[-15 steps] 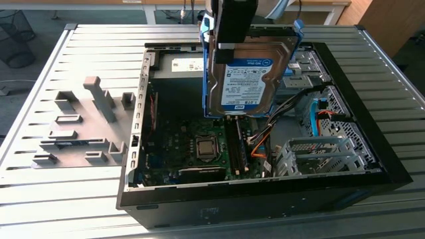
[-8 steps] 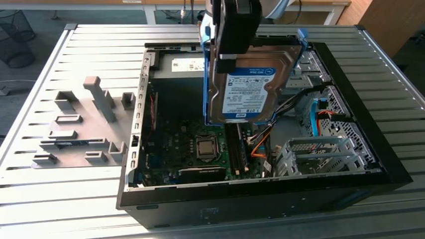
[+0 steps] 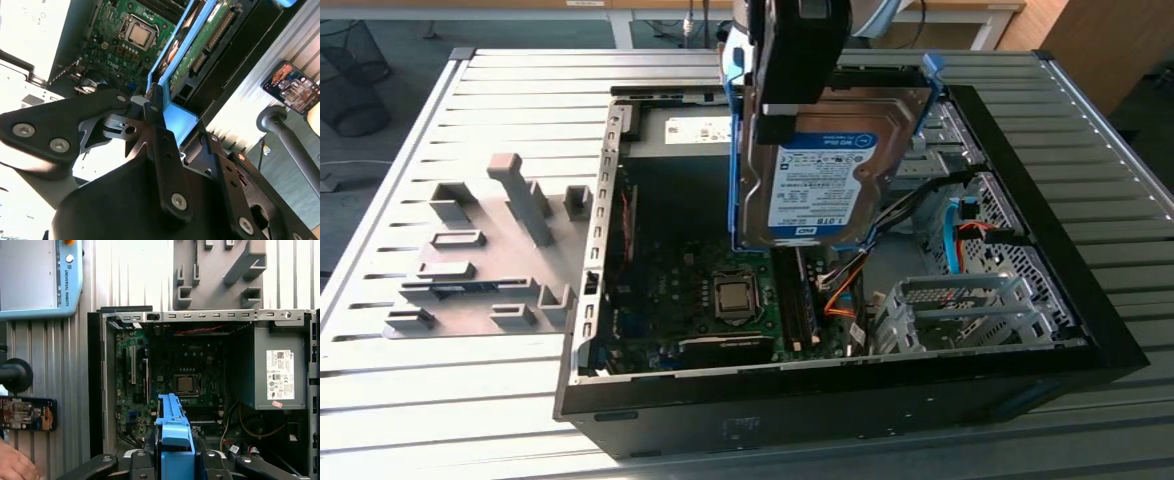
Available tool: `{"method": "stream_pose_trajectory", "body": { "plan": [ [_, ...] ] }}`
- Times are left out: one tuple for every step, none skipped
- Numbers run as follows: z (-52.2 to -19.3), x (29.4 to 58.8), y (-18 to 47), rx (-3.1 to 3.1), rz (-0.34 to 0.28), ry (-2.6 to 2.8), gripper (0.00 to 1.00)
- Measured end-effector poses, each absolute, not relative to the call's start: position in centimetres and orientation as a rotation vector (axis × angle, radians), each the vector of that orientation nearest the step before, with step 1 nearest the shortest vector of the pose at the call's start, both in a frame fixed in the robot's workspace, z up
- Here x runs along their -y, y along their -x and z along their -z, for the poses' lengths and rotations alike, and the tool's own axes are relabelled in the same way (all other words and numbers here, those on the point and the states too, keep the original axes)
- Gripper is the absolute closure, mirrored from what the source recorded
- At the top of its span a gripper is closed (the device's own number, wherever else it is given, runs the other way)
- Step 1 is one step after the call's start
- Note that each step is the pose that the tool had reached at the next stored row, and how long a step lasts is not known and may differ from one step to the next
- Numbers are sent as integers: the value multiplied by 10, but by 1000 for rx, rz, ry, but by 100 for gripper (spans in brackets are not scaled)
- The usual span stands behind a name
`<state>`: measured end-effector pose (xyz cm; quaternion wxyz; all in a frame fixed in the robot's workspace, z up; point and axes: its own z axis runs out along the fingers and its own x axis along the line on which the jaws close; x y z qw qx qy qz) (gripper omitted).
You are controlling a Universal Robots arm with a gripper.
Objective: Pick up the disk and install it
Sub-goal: 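Insert the disk into the insertion slot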
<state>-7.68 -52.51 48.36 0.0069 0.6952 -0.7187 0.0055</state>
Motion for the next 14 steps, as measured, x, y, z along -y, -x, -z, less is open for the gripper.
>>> {"method": "stream_pose_trajectory", "body": {
  "plan": [
    [-484,526,77,2247,-18,-2176,64],
    [-483,528,77,2243,-17,-2180,64],
    [-483,530,77,2239,-18,-2184,64],
    [-482,531,75,2238,-18,-2185,64],
    [-482,531,69,2237,-18,-2186,64],
    [-481,531,66,2237,-18,-2186,64],
    [-481,531,61,2237,-18,-2186,64],
    [-481,531,57,2237,-18,-2186,64],
    [-480,531,52,2237,-18,-2186,64],
    [-480,531,48,2237,-18,-2186,64],
    [-480,531,43,2237,-18,-2186,64],
    [-479,531,39,2237,-18,-2186,64],
    [-479,531,34,2237,-18,-2186,64],
    [-479,531,30,2237,-18,-2186,64]
  ]
}}
